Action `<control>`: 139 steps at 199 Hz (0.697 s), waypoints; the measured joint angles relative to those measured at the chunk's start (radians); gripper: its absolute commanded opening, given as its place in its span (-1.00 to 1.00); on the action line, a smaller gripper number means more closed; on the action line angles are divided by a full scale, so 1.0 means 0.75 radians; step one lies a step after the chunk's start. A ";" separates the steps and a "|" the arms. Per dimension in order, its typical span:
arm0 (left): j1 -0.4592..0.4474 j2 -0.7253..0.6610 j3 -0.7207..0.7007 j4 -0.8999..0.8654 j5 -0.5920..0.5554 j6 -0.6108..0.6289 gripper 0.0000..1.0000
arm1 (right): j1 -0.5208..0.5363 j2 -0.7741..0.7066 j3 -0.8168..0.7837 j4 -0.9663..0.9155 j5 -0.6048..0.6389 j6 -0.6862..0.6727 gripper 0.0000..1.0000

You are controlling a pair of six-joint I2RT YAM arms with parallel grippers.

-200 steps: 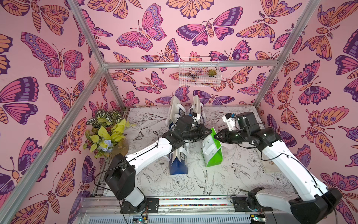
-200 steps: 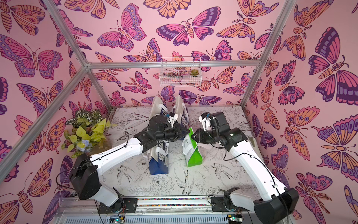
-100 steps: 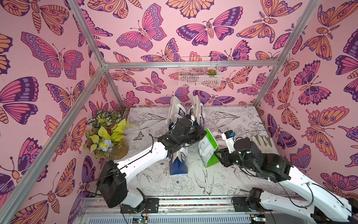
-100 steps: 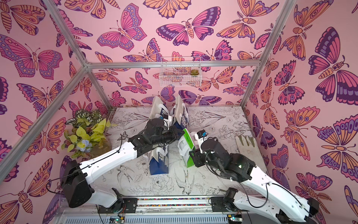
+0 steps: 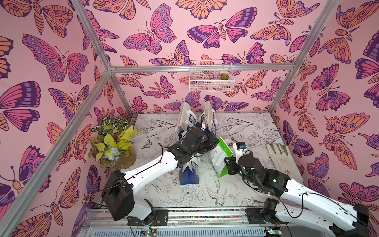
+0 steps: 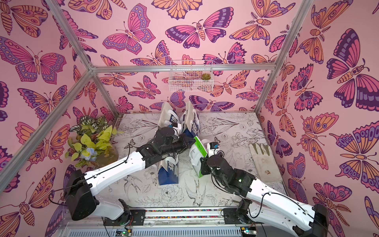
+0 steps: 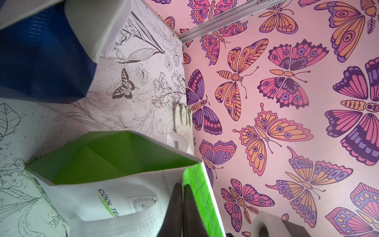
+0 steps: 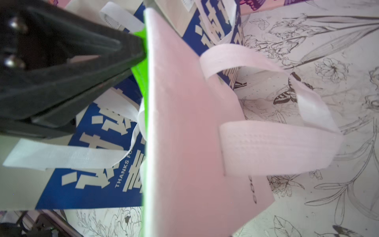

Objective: Open the takeout bag
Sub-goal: Open the takeout bag at the center of the board.

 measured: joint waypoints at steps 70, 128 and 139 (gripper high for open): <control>-0.026 -0.001 0.069 -0.115 0.009 0.024 -1.00 | -0.193 0.160 0.274 -0.339 0.062 -0.026 -1.00; -0.043 -0.001 0.089 -0.154 0.001 0.010 -1.00 | -0.222 0.148 0.338 -0.446 -0.007 -0.187 -0.21; -0.043 -0.001 0.089 -0.154 -0.001 -0.001 -1.00 | -0.212 0.117 0.355 -0.485 0.012 -0.226 -0.09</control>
